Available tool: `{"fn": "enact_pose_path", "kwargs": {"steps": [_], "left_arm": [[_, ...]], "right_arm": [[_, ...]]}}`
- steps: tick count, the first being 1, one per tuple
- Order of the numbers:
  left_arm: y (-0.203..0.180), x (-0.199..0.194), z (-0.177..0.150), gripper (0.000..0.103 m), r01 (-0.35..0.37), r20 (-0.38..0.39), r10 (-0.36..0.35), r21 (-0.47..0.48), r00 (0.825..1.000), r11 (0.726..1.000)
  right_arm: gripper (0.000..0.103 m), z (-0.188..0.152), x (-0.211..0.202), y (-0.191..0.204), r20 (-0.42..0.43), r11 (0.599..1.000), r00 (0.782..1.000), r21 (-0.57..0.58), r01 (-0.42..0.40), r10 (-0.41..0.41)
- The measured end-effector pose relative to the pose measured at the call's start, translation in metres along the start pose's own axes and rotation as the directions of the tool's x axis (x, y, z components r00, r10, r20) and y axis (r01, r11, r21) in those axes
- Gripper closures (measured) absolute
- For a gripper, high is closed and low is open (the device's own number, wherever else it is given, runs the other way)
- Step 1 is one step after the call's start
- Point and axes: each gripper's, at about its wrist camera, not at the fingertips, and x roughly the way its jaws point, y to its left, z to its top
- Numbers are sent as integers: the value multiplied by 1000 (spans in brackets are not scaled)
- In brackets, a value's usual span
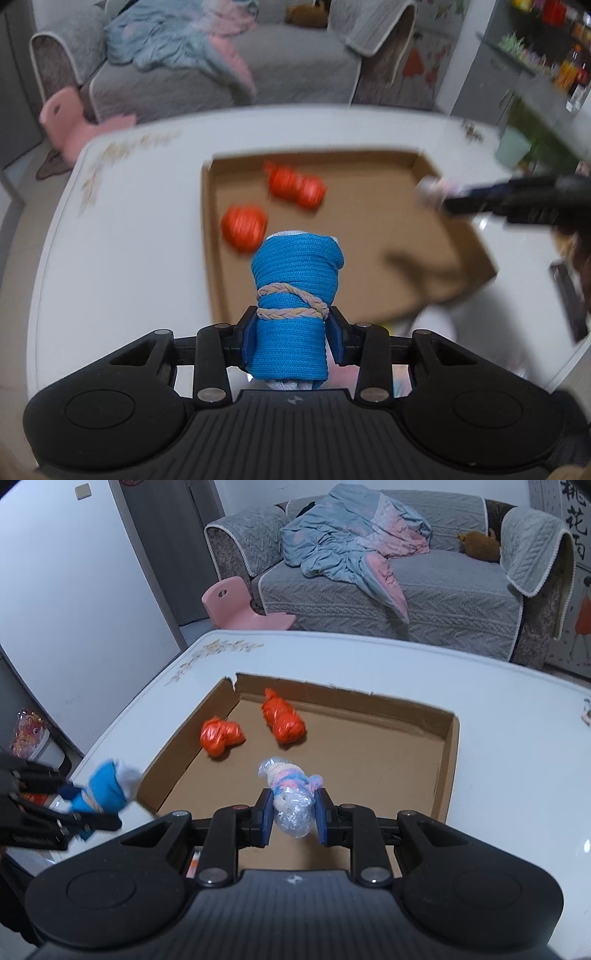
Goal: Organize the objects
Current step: 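Place blue bundle in box with left while right places clear bundle beside orange ones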
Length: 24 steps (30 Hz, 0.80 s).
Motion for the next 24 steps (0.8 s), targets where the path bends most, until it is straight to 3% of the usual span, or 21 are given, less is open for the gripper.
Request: {"fn": "enact_pose_path", "kwargs": {"steps": [6,14,20,24], "left_arm": [[1,58,39,58,61,-47,-64,-61,997,996],[24,114,24,58,-5,-153,-11,-102,988,995],[32,127,42,58,-23,-112,8,-129,994,991],[33,130,53,58,-63,-80,54,-118,995,991]], "right_arm": [[82,30,22,-10,15,1000,1000,14,13,-13],[82,52,92,-22,-60,999,997,-16,49,-50],[82,53,139,-24,-119,997,990,-12,78,-79],[82,50,152,-15,-140,999,989,-7,47,-48]]}}
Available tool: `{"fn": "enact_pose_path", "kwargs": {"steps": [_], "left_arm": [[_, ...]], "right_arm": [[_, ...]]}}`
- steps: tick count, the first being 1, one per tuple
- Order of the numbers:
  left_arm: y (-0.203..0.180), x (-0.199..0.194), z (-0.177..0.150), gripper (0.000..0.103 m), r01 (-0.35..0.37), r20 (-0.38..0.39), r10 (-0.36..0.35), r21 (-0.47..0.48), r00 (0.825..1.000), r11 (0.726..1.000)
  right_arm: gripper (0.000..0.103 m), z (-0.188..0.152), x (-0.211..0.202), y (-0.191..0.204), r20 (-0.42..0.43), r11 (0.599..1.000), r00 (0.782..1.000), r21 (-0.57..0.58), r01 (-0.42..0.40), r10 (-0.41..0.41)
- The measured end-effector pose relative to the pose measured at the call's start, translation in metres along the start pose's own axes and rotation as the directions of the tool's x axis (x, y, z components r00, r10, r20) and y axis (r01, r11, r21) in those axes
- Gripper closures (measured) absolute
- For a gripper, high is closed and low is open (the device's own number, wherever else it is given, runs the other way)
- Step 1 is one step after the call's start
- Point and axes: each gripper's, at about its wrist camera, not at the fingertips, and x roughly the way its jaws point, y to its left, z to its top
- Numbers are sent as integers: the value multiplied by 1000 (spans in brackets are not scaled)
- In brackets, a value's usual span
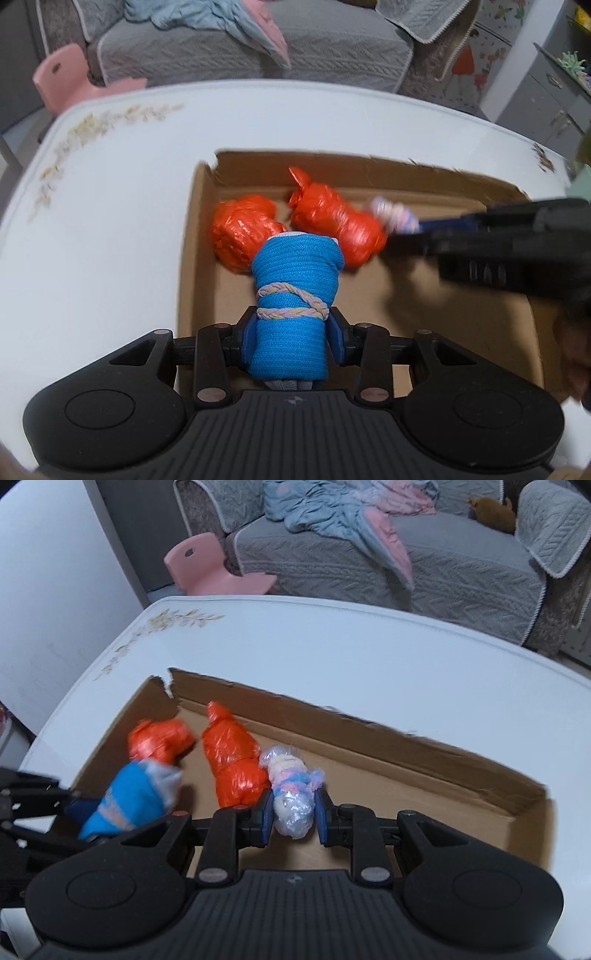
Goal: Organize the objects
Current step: 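Place blue bundle in box with left while right places clear bundle beside orange ones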
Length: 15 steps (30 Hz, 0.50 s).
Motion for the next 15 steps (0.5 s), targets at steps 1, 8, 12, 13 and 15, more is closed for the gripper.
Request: {"fn": "enact_pose_path", "kwargs": {"steps": [1,8,12,13,15], "left_arm": [[1,2,2,57,-5,5,5,-5,1000,1000],[-5,9,6,50,-24,27,24,13,999,1000],[-10,8,6,28,-17,19,16,35,1000,999],[-11,7,6,26,-17,23,16,42,1000,999],[-14,3,7,18,-20,24,19,46,1000,999]], "right_arm": [[82,0,1,4,-4,1000,1000,-5,-14,14],[80,5,9,17,-27,999,999,-40,-29,27],[76,3,9,18,-39,998,999,-56,-26,24],[74,2,7,18,-39,998,999,-56,-20,18],[60,4,6,18,-32,999,999,-53,-6,4]]}}
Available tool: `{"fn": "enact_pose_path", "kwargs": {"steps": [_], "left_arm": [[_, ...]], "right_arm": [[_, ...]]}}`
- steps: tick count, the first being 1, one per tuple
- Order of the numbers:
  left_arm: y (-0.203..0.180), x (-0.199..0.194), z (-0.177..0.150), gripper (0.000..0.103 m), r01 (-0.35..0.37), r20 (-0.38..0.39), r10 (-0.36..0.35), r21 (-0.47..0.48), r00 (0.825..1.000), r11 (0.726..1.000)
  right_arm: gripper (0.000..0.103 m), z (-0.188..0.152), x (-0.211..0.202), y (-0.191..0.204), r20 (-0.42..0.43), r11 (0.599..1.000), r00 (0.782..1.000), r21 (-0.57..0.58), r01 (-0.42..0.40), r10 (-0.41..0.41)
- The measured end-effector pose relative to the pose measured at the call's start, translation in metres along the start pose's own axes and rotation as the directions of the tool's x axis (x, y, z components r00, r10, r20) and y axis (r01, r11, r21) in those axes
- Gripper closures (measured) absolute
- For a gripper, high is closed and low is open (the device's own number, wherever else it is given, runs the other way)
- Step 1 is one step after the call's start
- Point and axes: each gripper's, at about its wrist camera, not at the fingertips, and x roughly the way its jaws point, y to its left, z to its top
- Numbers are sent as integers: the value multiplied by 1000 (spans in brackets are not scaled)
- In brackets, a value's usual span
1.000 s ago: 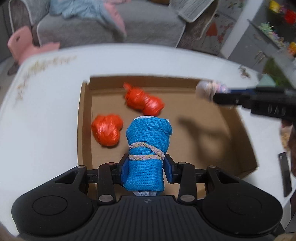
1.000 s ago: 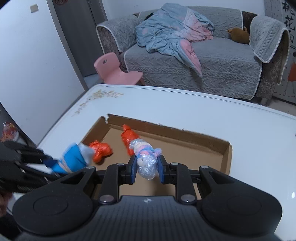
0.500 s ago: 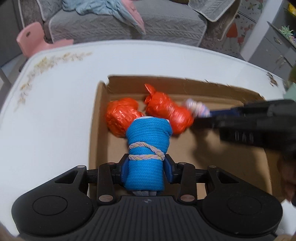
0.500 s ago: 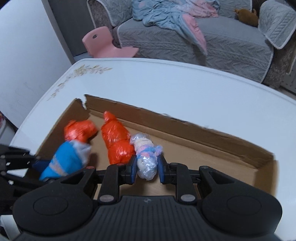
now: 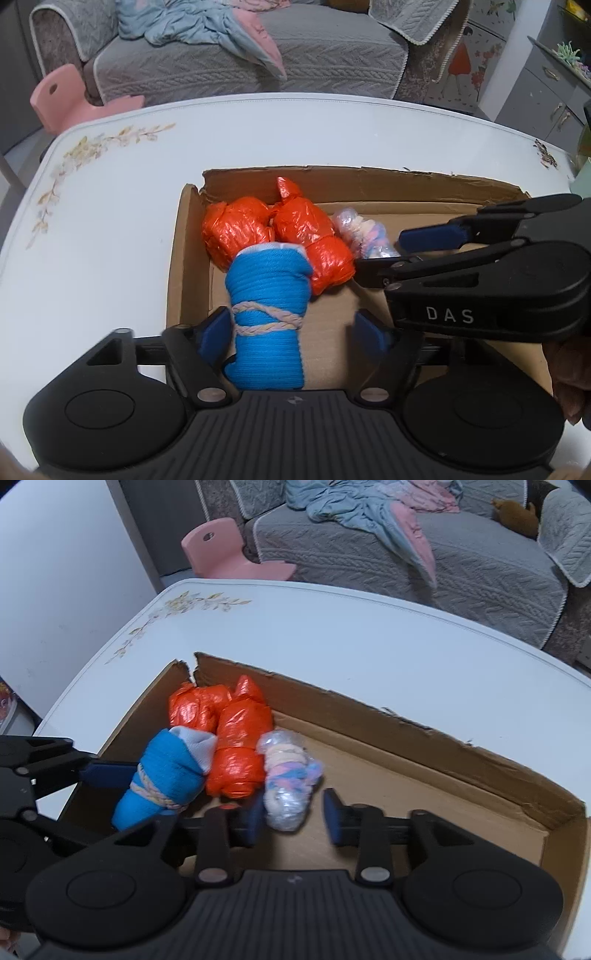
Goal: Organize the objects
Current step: 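Place blue bundle in box with left while right places clear bundle beside orange ones, then move both open grippers back to the pile of bundles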
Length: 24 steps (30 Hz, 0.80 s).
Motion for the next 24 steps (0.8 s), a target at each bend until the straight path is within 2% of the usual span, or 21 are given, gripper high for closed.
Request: {"fn": "enact_pose_path", "kwargs": {"steps": [2,12,24], "left_arm": [[-1,-4,0,15,0,-6,0,-2,1000,1000],[-3,-33,0,4,7,-1,-6,12,1000,1000],[-8,-94,-14,0,-8,32,6,56,999,998]], "right_arm": [[54,2,-2,-1,7,1000,1000,2,2,-2],[41,3,-30,4,31,1000,999,-11,6,-5],[40,-13,-79,12,74,1000,997,19,8,-9]]}}
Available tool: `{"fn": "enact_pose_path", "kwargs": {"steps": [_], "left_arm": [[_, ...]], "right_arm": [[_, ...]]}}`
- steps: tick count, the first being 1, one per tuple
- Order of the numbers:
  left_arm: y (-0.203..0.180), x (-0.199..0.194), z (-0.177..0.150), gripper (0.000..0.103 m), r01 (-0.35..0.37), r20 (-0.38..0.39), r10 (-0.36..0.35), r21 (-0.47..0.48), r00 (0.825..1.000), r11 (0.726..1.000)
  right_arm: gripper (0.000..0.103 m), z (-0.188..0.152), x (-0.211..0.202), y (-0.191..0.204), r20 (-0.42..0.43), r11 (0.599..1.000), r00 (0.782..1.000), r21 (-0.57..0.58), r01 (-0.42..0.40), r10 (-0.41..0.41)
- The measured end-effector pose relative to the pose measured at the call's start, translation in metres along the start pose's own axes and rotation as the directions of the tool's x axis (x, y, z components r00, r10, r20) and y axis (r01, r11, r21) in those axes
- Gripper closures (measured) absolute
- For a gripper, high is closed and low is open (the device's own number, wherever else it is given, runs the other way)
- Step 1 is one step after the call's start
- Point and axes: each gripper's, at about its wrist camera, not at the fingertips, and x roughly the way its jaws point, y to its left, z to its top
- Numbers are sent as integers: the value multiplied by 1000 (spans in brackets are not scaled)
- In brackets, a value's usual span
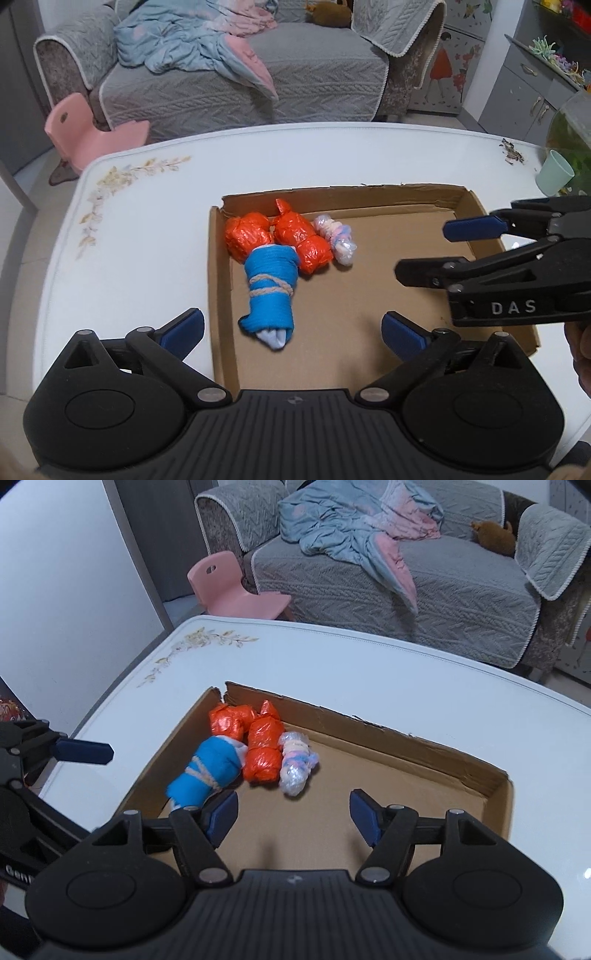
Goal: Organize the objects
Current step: 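Move both open grippers back to the pile of bundles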
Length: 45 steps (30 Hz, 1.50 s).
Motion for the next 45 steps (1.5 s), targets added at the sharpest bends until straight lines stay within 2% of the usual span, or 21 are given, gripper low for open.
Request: {"fn": "enact_pose_path", "kwargs": {"steps": [11,19,25,30,36,40,45], "left_arm": [[-9,-61,-25,0,-12,28,12,25,1000,1000],[-12,-88,-42,0,-4,54,2,24,999,1000],[-15,-98,-77,0,18,39,-21,67,999,998],[-20,-91,-123,0,43,-8,-42,111,999,993],[-40,-73,-169,0,73,-102,-52,206,993,976],[-56,-52,-182,0,61,-141,-22,280,990,958],[-59,-32,-183,0,46,-162,2,295,987,954]], "right_arm": [[39,-15,-53,32,17,999,1000,-32,20,-19],[38,-31,-82,48,39,999,999,-42,27,-25],[37,-49,-99,52,52,999,998,-39,22,-20],[35,-85,-115,41,41,999,999,-22,26,-25],[37,-149,-117,16,-6,994,995,43,97,-97],[38,-195,-118,4,-29,987,993,107,120,-117],[43,-217,-106,-5,-72,977,989,160,143,-133]]}}
